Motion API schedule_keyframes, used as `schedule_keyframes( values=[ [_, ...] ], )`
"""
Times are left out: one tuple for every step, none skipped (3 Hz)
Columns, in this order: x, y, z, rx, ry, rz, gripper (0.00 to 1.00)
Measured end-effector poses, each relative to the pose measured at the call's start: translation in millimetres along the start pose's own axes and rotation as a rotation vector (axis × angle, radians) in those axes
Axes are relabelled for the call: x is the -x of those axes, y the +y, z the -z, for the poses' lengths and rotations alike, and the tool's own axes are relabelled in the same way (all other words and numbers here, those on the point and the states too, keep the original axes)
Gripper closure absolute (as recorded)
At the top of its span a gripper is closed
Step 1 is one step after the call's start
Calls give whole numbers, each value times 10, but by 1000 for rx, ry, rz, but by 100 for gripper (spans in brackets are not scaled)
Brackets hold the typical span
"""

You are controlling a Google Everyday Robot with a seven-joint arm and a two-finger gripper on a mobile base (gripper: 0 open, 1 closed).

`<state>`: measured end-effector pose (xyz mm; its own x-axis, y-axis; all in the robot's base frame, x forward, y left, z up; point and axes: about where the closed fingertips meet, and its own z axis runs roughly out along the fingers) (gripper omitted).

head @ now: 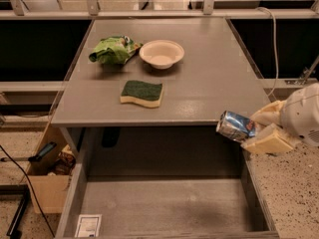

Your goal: Place redbull can into top drawer

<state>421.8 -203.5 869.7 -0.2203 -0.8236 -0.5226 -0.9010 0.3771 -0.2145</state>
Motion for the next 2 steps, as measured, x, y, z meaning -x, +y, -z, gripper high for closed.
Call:
schedule_keyframes(
  values=[
    [1, 0, 0, 0, 0, 0, 100],
    [-24, 0, -74, 9, -3, -20, 100]
  ],
)
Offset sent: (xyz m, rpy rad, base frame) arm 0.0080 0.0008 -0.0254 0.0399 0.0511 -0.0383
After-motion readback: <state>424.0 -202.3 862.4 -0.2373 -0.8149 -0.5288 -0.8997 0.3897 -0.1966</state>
